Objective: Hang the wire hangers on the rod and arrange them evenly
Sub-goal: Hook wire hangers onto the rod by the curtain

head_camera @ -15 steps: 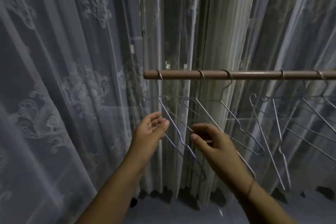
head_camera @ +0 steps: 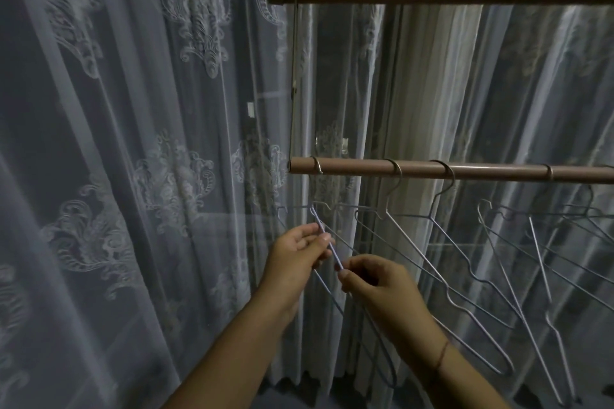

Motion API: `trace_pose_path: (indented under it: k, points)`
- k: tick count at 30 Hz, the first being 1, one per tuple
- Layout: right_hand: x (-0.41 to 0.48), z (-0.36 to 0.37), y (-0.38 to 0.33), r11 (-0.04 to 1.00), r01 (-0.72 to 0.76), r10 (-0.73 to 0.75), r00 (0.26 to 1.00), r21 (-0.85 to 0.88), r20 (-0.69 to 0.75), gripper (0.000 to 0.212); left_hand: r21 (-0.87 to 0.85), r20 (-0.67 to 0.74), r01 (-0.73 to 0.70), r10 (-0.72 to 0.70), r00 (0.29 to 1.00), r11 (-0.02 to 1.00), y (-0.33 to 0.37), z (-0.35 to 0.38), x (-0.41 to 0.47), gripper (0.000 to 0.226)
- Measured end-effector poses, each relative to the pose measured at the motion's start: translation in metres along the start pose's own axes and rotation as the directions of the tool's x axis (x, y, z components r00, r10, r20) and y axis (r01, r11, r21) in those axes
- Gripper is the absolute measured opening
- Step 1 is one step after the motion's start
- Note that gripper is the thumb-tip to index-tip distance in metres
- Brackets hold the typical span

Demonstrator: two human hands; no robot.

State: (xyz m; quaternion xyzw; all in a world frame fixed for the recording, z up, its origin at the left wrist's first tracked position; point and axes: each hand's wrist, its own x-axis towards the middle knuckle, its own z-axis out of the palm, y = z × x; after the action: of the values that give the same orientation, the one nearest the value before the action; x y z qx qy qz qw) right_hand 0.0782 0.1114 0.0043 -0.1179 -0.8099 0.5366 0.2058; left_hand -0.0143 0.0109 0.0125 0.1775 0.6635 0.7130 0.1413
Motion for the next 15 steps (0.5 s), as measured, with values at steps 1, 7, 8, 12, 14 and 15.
trace_pose_path:
  k: [1,7,8,12,14,15]
  points:
    - [0.002,0.001,-0.001,1.000,0.006,-0.006,1.000,0.012,-0.002,0.013,0.006,-0.007,-0.009,0.009,1.000,1.000,0.001,0.001,0.002,0.031]
    - [0.026,0.007,-0.015,0.991,0.030,-0.027,0.999,0.127,-0.030,0.011,-0.045,-0.037,-0.008,0.007,0.999,0.999,0.019,0.002,0.027,0.030]
    - [0.030,0.009,-0.016,0.991,0.028,-0.023,0.999,0.132,-0.038,0.011,-0.049,-0.037,-0.007,0.005,0.999,0.999,0.021,0.002,0.031,0.031]
    - [0.042,0.015,-0.014,0.989,0.016,-0.009,0.999,0.144,-0.048,0.014,-0.012,-0.043,0.005,-0.006,0.999,1.000,0.021,0.000,0.045,0.031]
    - [0.044,0.017,-0.011,0.989,0.014,-0.006,0.999,0.149,-0.049,0.015,-0.007,-0.047,0.009,-0.009,0.999,1.000,0.017,-0.002,0.049,0.029]
    - [0.044,0.019,-0.009,0.989,0.009,-0.001,0.999,0.151,-0.049,0.016,-0.002,-0.049,0.013,-0.013,0.999,1.000,0.015,-0.003,0.050,0.029]
